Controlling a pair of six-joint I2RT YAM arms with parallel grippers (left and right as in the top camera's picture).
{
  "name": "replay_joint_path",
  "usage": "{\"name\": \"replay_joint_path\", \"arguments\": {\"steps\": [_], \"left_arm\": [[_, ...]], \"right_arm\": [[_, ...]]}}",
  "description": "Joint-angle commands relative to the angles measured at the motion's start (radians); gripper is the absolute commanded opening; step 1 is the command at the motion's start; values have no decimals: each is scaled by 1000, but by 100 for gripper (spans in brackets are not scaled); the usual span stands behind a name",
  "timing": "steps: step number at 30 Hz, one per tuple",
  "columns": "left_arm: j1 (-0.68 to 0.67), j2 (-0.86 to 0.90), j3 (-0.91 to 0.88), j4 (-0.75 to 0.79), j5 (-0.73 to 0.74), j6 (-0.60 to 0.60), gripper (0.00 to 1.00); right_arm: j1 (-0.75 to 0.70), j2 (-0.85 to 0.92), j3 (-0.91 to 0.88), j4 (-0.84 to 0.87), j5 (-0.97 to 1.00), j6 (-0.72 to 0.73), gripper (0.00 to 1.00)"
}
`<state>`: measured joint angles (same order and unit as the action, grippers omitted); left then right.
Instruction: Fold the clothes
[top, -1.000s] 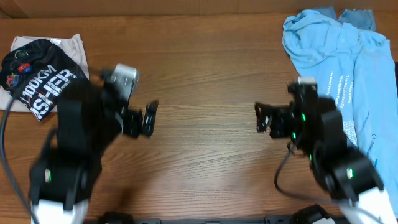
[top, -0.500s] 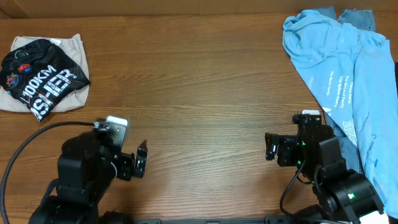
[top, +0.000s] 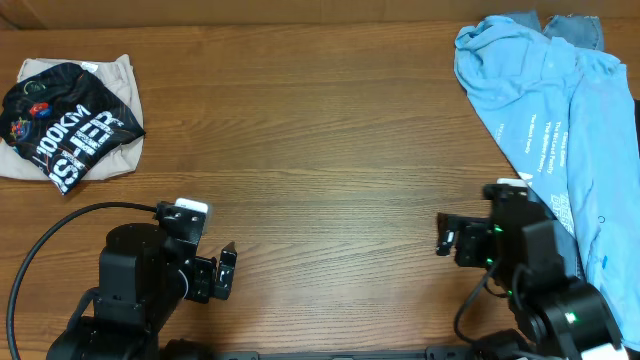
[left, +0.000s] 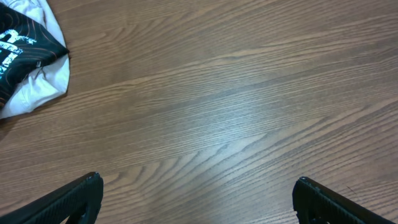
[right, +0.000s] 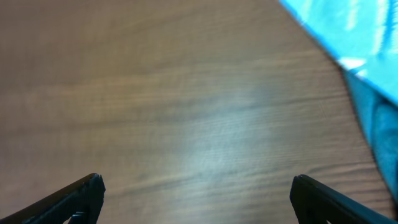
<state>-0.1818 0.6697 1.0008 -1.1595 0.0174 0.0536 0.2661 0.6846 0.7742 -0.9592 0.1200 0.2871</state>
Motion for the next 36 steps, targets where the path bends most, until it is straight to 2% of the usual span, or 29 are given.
{"name": "replay_joint_path", "arguments": {"steps": [1,11,13,18,22,24,36], "left_arm": [[5,-2,-7,0,-10,-13,100],[5,-2,-7,0,-10,-13,100],[5,-2,-7,0,-10,-13,100],[5,-2,-7,0,-10,-13,100],[5,-2,-7,0,-10,-13,100],[5,-2,-7,0,-10,-13,100],[5,-2,-7,0,-10,-13,100]], "right_arm": [[-57,-110,-51,45,7,-5,100],[-123,-565,-442,403,-14,-37,100],[-133,-624,-509,493,-53,-93,100],[-151,-682,-648,754,-73,-213,100],[-173,-682,-754,929,-69,-213,100],[-177,-682,-766,875,-72,-208,100],[-177,-682,-766,875,-122,-209,100]]}}
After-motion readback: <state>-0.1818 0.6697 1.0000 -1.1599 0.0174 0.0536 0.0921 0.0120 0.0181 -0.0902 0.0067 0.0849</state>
